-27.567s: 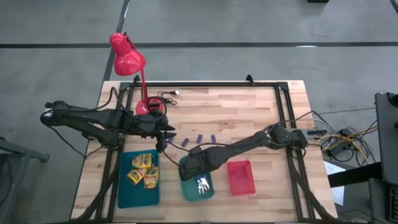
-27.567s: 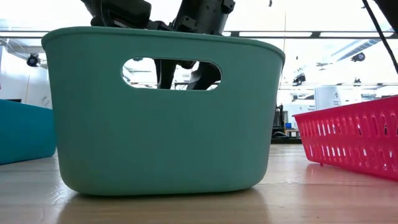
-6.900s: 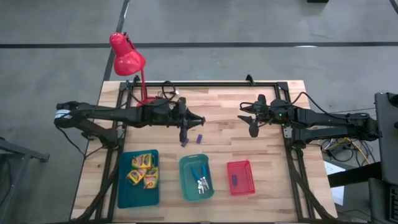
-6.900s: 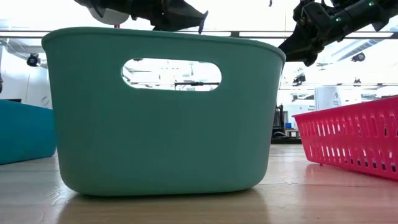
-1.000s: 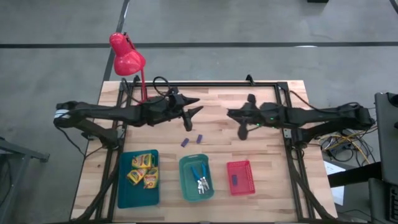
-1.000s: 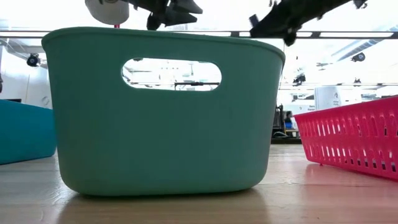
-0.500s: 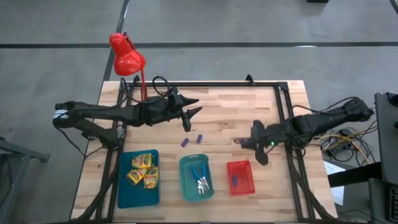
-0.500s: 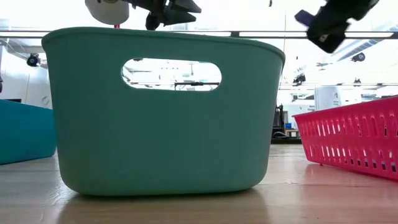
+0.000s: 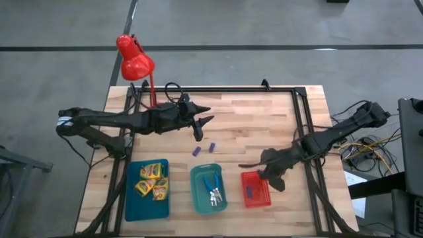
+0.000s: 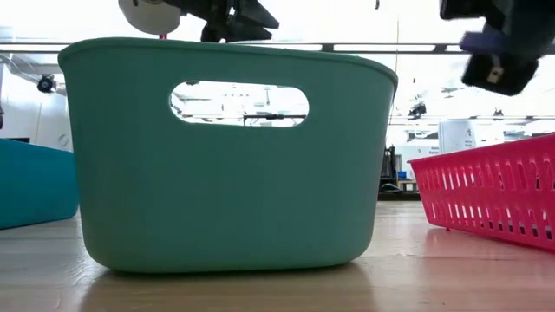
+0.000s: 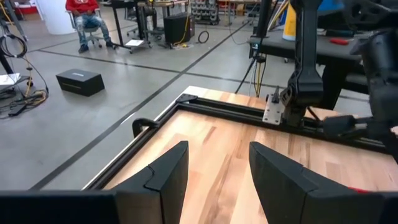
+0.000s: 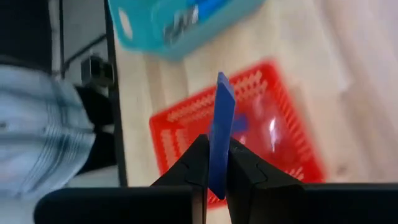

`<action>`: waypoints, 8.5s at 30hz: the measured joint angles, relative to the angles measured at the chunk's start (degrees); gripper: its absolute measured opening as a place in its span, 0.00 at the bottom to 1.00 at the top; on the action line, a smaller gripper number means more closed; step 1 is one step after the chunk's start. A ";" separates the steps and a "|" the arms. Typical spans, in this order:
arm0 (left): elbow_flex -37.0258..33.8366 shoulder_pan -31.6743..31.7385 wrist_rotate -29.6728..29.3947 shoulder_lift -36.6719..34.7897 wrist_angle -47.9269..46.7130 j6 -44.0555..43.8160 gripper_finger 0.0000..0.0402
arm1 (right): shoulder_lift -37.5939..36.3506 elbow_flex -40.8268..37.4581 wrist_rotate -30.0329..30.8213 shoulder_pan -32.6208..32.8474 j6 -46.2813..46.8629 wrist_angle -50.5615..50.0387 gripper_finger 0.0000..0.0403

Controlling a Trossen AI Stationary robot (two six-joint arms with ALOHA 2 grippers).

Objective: Pick & Place School Supplies
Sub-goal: Put the purple eraser into the red bin

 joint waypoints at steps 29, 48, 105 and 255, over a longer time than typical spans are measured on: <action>-1.88 0.00 -0.22 0.07 -0.11 1.02 0.43 | 18.24 0.00 -11.22 0.07 31.55 4.88 0.06; -1.86 0.04 -0.24 0.07 -0.11 1.31 0.43 | 18.26 0.00 -11.11 0.04 31.33 5.10 0.31; -1.77 1.29 8.49 8.59 -36.31 -30.94 0.43 | -7.59 -0.02 29.08 -21.22 -20.45 21.40 0.19; 9.35 -3.10 12.73 27.64 -43.34 -35.48 0.14 | -10.31 -0.04 31.03 -21.19 -28.31 17.20 0.15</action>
